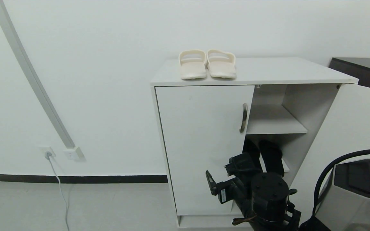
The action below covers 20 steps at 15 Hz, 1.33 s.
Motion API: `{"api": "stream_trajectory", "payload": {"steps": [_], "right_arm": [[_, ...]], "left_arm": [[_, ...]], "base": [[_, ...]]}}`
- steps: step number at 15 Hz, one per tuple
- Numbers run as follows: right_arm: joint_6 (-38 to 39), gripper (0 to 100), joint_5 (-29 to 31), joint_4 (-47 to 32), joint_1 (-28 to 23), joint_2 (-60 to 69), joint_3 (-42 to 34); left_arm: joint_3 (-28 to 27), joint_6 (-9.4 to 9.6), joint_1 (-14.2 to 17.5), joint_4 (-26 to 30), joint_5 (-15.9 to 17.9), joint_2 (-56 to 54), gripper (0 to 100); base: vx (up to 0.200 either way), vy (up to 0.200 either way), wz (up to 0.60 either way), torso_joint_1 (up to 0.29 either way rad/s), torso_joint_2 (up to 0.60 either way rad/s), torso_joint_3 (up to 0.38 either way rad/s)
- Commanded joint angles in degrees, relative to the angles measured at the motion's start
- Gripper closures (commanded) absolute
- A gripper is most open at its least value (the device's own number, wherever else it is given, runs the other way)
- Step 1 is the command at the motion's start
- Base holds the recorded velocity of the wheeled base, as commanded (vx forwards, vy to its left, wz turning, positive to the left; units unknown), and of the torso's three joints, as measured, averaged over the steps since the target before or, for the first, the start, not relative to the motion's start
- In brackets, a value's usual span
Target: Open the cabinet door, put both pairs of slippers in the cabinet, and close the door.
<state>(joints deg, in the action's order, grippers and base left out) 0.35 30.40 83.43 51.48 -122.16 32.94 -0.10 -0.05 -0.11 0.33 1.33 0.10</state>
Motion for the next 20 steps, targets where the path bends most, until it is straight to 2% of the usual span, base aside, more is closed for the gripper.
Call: {"api": "stream_trajectory", "payload": {"steps": [1, 9, 20], "right_arm": [[0.0, 0, 0.0, 0.0, 0.0, 0.0, -0.1], [-0.4, 0, 0.0, 0.0, 0.0, 0.0, -0.2], [-0.7, 0, 0.0, 0.2, 0.0, 0.0, -0.2]], "left_arm": [[0.0, -0.04, 0.0, 0.0, 0.0, 0.0, 100], [0.0, -0.04, 0.0, 0.0, 0.0, 0.0, 100], [0.0, -0.04, 0.0, 0.0, 0.0, 0.0, 100]], "base": [[0.0, 0.0, 0.0, 0.124, -0.47, -0.349], [0.0, 0.0, 0.0, 0.157, -0.48, -0.325], [0.0, 0.0, 0.0, 0.218, -0.53, -0.318]]}}
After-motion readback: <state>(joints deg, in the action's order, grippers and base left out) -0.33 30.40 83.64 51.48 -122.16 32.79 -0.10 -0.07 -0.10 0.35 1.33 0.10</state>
